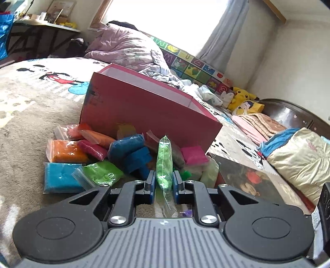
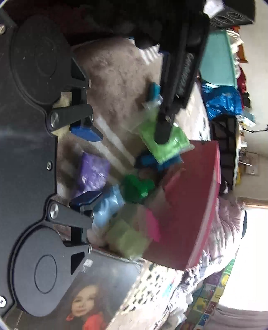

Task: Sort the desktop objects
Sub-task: 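Carry the green clay bag with the left tool over the pink box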

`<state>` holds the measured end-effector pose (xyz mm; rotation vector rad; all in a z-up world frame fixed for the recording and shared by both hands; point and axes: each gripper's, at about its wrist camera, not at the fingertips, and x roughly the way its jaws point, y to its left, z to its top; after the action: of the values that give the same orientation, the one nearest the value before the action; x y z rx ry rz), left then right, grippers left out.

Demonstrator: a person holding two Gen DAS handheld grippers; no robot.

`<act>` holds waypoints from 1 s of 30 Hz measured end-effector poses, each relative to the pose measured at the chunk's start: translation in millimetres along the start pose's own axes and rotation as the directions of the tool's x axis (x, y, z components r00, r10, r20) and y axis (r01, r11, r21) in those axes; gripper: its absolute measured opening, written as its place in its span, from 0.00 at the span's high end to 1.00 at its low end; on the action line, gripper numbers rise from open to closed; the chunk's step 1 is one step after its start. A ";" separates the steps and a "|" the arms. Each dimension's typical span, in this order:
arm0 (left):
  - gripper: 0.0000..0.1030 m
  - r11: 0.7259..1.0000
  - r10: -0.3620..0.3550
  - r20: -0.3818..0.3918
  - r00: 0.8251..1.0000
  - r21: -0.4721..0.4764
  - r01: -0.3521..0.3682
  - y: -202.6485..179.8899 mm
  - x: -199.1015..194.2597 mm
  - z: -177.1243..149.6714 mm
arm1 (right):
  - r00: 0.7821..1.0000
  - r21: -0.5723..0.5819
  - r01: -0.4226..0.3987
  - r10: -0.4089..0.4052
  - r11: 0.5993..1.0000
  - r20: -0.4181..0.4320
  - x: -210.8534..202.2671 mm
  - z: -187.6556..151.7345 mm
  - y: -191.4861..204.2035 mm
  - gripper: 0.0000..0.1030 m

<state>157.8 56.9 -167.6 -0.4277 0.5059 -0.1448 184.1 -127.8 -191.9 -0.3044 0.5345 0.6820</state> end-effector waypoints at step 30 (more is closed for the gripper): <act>0.85 1.000 0.006 0.144 0.990 0.000 -0.006 -17.8 19.8 136.9 | 0.999 -0.151 0.000 -0.006 0.988 -0.039 30.3 8.2 5.2 0.29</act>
<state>242.6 85.5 -60.6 -0.4327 0.3648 -0.1076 203.3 -104.8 -202.6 -0.4616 0.5210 0.7164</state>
